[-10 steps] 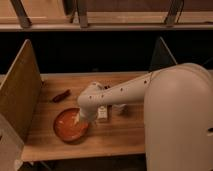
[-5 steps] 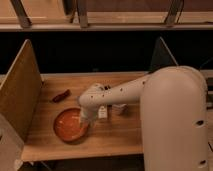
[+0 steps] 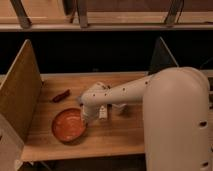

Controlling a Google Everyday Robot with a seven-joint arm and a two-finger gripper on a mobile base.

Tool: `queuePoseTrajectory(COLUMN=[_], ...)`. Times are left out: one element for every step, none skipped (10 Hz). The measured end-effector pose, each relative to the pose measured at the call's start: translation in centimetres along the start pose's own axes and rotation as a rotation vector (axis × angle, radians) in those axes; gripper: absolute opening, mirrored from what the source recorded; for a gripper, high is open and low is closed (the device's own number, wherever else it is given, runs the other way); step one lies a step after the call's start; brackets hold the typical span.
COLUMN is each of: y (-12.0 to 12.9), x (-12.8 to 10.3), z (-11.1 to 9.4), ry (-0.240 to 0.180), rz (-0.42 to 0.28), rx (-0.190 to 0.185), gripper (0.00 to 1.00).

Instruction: Pick up the ceramic bowl

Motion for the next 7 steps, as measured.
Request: queuePoseTrajectory(y=[0.4,1.0,1.4,2.2,2.8,3.2,3.5], x=[-1.1,-2.6,-3.3,-3.9,-4.3,-4.3,-4.2], z=[-1.7,-4.5,-6.3,-8.6,-10.4,-11.9,-13.0], ry=[-0.045,-0.115,-0.157,-0.208,-0.252,-0.289,-0.314], rz=[-0.013,-0.038,-0.055,-0.077,-0.098,-0.112,-0.12], rx=[0.003,0.011,0.017,0.02,0.023,0.025,0.024], gripper=[0.0,0.0,0.0,0.0,0.0,0.0,0.0])
